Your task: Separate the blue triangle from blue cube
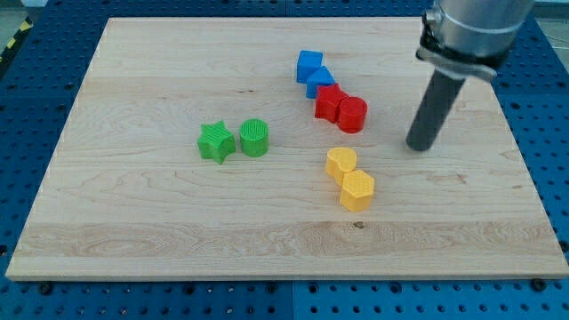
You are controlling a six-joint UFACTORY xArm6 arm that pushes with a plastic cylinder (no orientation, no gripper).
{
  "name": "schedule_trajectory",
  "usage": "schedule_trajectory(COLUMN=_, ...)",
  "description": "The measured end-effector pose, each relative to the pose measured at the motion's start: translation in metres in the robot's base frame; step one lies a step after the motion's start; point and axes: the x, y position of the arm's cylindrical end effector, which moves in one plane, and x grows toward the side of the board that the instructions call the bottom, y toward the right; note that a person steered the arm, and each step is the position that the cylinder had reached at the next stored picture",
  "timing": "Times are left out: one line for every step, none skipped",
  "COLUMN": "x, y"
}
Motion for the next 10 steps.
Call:
schedule_trajectory(x=-0.051, y=-0.026)
schedule_trajectory(x=-0.082, y=-0.058)
schedule_trajectory(x=-0.083, y=-0.06)
schedule_trajectory(x=-0.083, y=-0.074)
schedule_trajectory(x=-0.083, y=-0.086)
schedule_trajectory(x=-0.085, y=-0.1)
schedule_trajectory(x=-0.09, y=-0.115)
schedule_trajectory(x=-0.091, y=-0.121)
schedule_trajectory(x=-0.094, y=-0.13)
schedule_trajectory(x=-0.095, y=-0.142)
